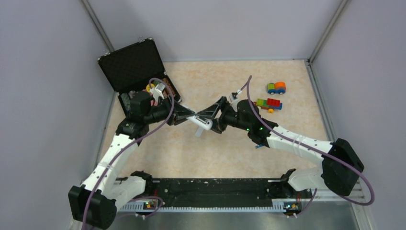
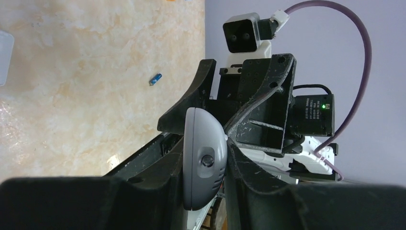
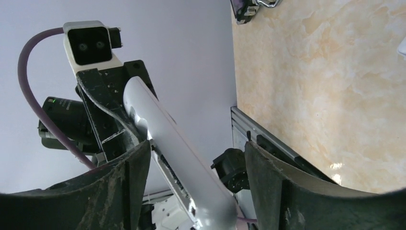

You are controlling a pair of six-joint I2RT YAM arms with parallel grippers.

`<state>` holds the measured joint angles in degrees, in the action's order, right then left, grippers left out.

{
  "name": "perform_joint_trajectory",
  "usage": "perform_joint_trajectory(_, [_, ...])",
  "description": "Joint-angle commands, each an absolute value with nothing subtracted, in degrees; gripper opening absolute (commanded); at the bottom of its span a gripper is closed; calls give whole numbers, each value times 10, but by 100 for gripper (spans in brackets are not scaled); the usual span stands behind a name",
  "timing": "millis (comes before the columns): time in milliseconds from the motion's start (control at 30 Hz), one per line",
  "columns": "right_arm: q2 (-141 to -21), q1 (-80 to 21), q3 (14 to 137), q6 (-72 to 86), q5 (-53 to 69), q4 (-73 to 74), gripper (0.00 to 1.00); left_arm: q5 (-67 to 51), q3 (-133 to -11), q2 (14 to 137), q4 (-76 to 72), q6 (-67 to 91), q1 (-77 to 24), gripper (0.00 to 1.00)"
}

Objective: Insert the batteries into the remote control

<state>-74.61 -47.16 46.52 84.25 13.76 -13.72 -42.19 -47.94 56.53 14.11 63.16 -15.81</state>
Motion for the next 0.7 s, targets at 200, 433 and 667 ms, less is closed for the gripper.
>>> perform_joint_trajectory(200, [-692,-456,449,844,137,-174,82,-443,-493,565,96,620,-144,0])
perform_joint_trajectory(433, [-653,-435,445,814,136,-136,85,-445,-494,561,99,548,-129,0])
perform_joint_trajectory(667, [-584,-304,419,659,134,40,71,-464,-506,512,118,392,-127,0])
